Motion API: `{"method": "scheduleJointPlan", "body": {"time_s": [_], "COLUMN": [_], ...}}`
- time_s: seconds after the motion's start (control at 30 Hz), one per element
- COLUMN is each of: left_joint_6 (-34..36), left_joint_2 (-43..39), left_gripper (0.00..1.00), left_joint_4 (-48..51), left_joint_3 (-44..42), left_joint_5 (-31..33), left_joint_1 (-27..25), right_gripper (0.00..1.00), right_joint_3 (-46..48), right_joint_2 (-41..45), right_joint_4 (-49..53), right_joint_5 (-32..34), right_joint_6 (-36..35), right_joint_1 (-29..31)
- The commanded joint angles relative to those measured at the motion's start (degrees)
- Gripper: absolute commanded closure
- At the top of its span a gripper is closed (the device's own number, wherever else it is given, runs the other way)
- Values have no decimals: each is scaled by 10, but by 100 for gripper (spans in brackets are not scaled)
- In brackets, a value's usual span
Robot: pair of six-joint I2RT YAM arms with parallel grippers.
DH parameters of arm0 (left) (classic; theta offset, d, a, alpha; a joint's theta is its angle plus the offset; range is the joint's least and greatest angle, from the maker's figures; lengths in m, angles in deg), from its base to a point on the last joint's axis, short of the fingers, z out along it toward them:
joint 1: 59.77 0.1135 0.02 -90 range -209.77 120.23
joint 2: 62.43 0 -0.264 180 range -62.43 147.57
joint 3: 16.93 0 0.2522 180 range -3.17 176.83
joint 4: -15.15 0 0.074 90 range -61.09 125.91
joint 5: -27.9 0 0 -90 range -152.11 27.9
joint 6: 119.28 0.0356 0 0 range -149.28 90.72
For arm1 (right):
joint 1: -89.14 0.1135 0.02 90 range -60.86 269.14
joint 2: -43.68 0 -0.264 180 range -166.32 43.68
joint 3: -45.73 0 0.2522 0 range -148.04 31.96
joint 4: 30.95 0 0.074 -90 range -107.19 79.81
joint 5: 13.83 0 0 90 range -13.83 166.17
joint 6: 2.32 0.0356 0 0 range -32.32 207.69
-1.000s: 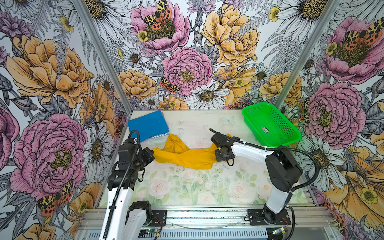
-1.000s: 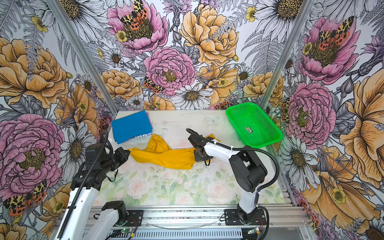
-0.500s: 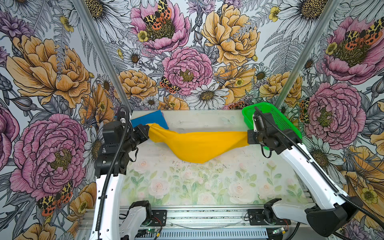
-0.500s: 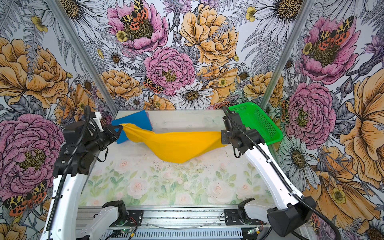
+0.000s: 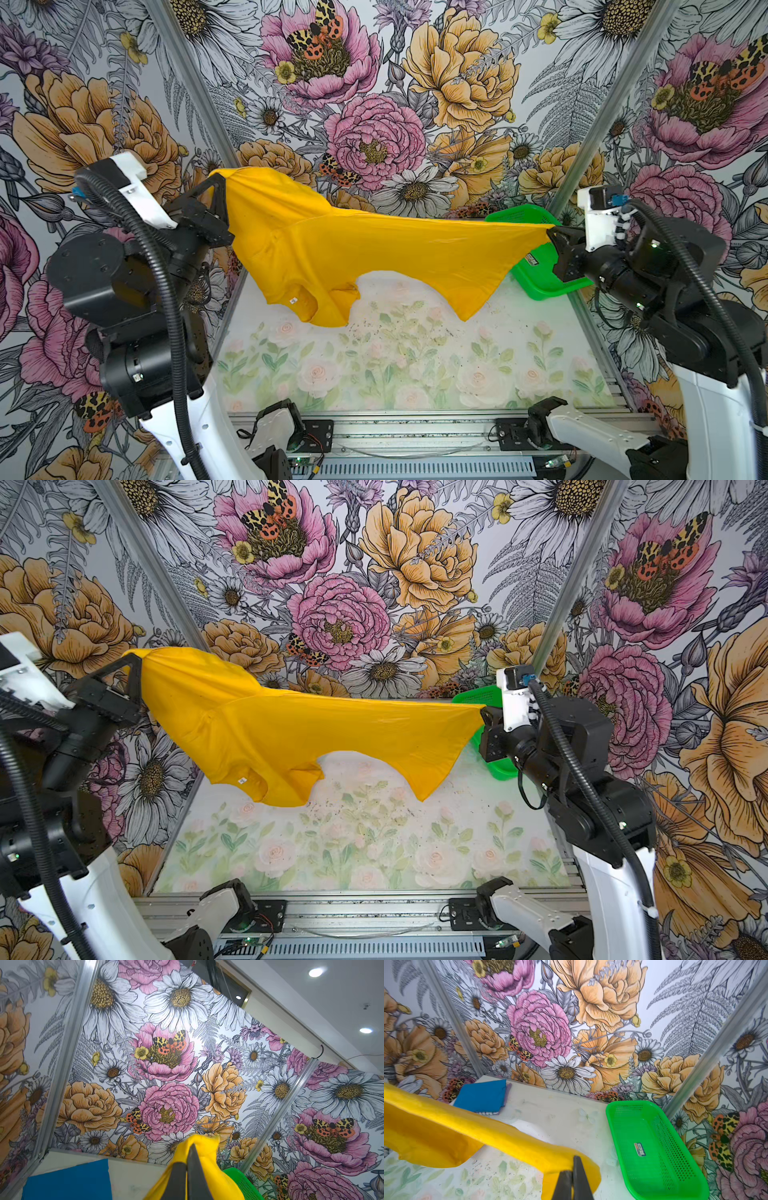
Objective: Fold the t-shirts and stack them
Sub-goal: 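Lift the yellow shirt with both grippers and stretch it between them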
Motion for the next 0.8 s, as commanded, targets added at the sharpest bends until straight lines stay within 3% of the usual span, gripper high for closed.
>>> {"method": "scheduleJointPlan", "body": {"time_s": [0.0, 0.17, 0.3, 0.47, 0.6, 0.77], "left_joint_6": [-14, -18, 0, 16, 13, 21], "left_joint_2": [2, 39, 72, 72, 60, 17], "left_gripper": [100, 100, 100, 100, 100, 100], "left_joint_4": [-9, -12, -12, -11, -26, -35], "left_joint_3": [37, 39, 10, 17, 32, 29], "left_joint_5": [-25, -72, -88, -76, -100, -83], "left_joint_1": [7, 6, -5, -12, -7, -5], "right_gripper": [100, 100, 100, 100, 100, 100], "right_joint_3": [-39, -40, -35, -53, -58, -59], "right_joint_2": [14, -17, -58, -72, -46, -5], "right_joint_4": [4, 4, 2, -6, -16, -15], "right_joint_5": [-38, 37, 58, 2, -51, -89], "right_joint_6": [6, 25, 21, -3, -21, -16], "right_joint_1": [-1, -1, -1, -1, -1, 0]}}
